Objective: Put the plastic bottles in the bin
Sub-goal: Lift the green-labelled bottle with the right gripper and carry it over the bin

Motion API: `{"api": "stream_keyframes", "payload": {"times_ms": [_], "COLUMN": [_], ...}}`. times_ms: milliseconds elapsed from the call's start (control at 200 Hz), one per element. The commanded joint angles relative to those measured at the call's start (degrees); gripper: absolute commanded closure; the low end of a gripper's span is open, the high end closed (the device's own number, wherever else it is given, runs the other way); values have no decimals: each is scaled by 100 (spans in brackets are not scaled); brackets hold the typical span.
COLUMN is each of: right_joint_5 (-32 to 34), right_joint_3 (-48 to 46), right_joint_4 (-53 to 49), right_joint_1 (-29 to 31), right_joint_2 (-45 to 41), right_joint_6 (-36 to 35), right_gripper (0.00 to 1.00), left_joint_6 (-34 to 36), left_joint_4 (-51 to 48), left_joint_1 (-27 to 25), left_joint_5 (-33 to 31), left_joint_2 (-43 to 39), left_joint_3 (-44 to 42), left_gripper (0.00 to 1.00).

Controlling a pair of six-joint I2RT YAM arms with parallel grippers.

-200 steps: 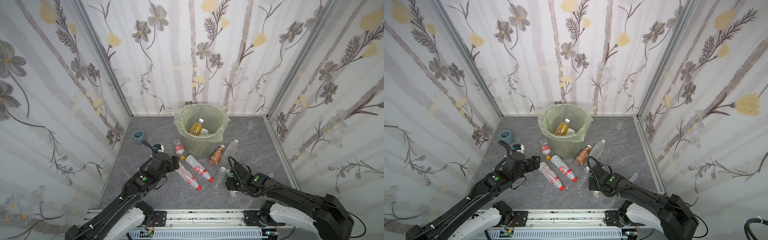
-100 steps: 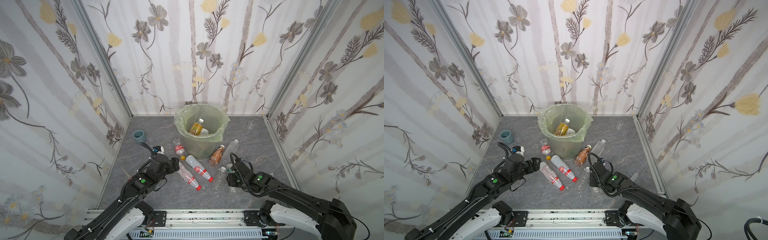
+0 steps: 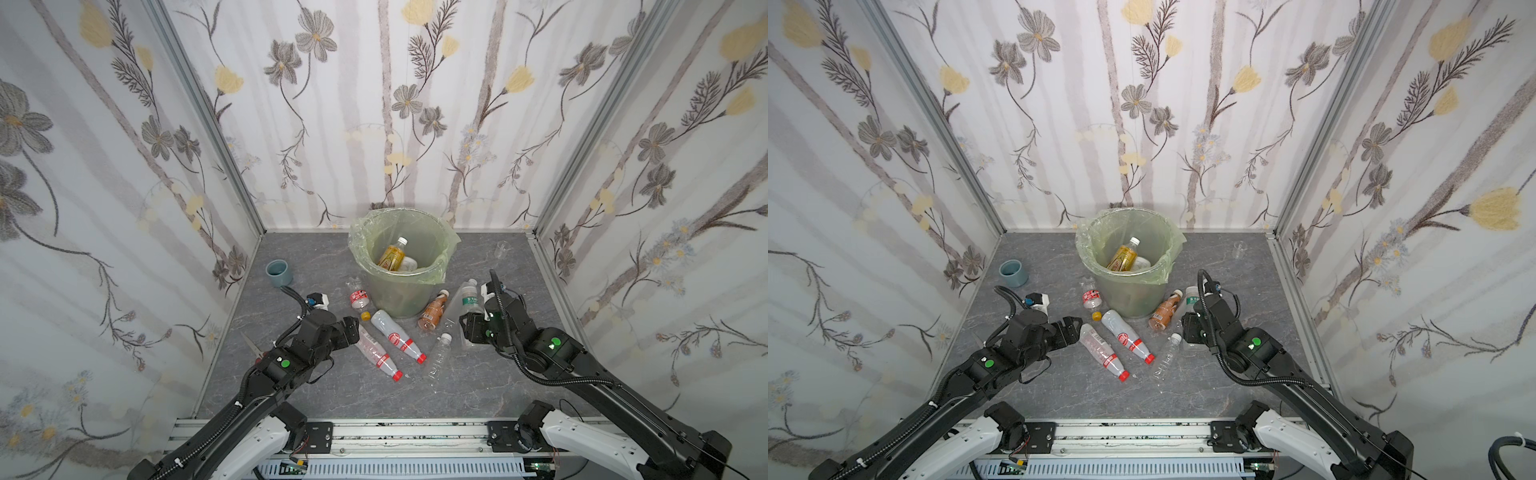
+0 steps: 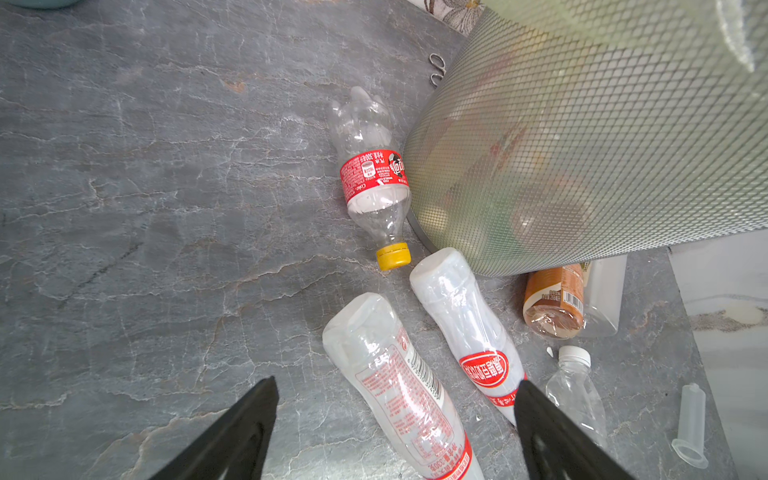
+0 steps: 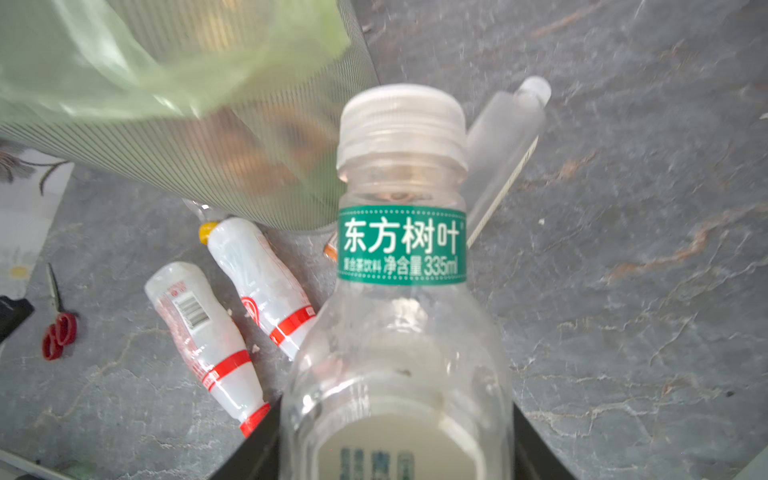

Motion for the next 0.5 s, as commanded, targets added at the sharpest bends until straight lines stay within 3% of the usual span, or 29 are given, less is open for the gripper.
{"api": "stream_keyframes", "payload": {"times_ms": [0, 275, 495], "right_joint_5": [-65, 83, -275], "right_joint_3": [567, 2506, 3338], "right_joint_4": [82, 325, 843], "right_joint_1": [-151, -237, -263], "right_joint_2": [148, 1080, 1743], "right_joint_6": [-698, -1957, -2942], "right_gripper": [43, 45, 45], "left_joint_6": [-51, -69, -48], "left_joint_4": [48, 49, 41], "left_joint_1": [5, 7, 3], "left_joint_5": [32, 70, 153], "left_joint_2": [-1, -170, -362], "left_joint_3": [-24, -128, -230], "left_gripper": [9, 9, 10]}}
